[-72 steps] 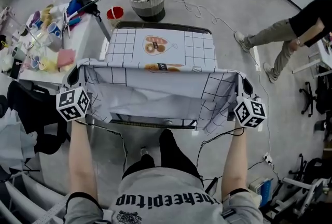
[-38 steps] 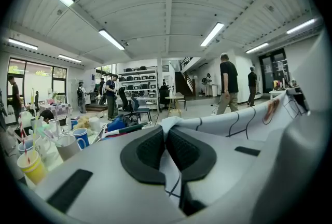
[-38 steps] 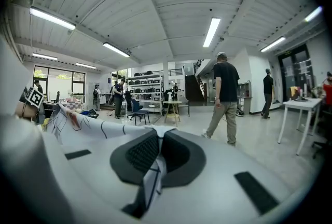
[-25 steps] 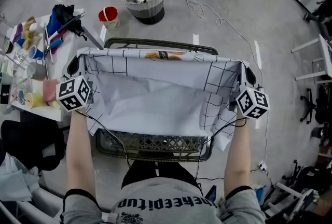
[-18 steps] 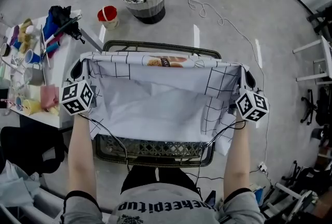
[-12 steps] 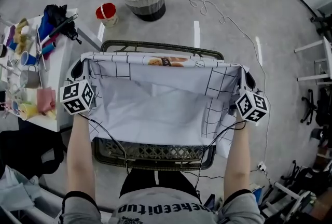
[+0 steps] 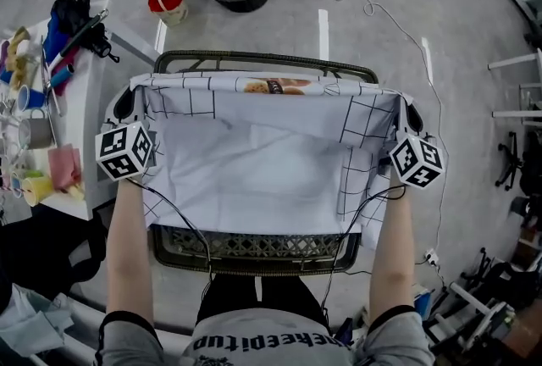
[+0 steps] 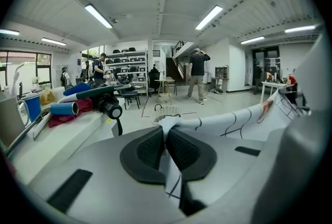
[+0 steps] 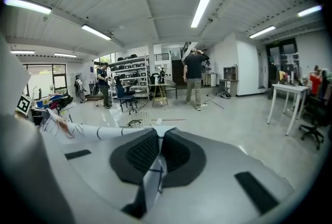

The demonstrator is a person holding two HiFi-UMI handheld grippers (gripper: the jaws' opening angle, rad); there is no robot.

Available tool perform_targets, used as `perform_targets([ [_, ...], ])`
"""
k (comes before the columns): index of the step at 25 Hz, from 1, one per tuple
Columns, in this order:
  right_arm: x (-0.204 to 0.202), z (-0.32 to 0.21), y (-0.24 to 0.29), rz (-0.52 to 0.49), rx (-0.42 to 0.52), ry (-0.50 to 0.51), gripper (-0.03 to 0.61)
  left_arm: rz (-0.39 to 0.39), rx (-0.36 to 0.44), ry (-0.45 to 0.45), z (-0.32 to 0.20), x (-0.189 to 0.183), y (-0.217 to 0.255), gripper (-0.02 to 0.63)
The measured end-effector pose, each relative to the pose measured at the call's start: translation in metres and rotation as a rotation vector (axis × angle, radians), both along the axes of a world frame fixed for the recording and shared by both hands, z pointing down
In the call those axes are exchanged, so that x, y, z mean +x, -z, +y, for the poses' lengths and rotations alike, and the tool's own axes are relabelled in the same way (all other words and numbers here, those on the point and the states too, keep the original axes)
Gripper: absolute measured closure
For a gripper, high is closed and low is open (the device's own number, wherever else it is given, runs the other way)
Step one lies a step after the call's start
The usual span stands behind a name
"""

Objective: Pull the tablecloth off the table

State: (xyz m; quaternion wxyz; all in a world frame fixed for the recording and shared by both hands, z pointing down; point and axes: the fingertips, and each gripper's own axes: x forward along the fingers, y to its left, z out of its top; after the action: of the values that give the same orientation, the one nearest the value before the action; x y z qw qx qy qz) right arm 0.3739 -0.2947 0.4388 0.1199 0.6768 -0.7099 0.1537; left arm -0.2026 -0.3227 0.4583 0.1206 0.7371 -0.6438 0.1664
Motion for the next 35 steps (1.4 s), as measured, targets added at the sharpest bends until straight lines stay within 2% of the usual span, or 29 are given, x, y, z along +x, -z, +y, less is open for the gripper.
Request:
perform_targets([
  [10,0.004,-0.003,-0.02,0.006,-0.04,-0.029,0.561,-0.005,-0.011,0.004,0.0,0.002,-0.015,0.595],
  [12,0.006,-0.003,-0.019,-0.003,-0.029,-0.048,0.503,-0.013,0.007,0.003,0.0,0.001,-0.014,0.594],
  [14,0.01,-0.003,-0.017,-0.014,-0.008,-0.066,0.468,-0.008,0.035,0.013,0.0,-0.003,-0.01,0.501],
  [16,0.014,-0.002,-0.014,-0.021,0.007,-0.079,0.468,-0.001,0.053,0.029,0.001,-0.01,-0.005,0.489],
  [18,0.015,0.002,-0.01,-0.018,0.012,-0.077,0.477,-0.003,0.061,0.041,0.005,-0.016,-0.001,0.511],
  [20,0.013,0.007,-0.005,-0.012,0.019,-0.061,0.531,-0.007,0.066,0.045,0.01,-0.018,0.003,0.572],
  [22,0.008,0.012,0.002,-0.022,0.033,-0.035,0.566,0.001,0.071,0.035,0.015,-0.015,0.006,0.591],
  [31,-0.02,0.035,0.041,-0.05,0.086,0.086,0.569,0.032,0.101,-0.027,0.036,0.011,0.033,0.601],
  [35,-0.024,0.054,0.063,-0.064,0.125,0.102,0.569,0.045,0.121,-0.071,0.053,0.028,0.05,0.601],
])
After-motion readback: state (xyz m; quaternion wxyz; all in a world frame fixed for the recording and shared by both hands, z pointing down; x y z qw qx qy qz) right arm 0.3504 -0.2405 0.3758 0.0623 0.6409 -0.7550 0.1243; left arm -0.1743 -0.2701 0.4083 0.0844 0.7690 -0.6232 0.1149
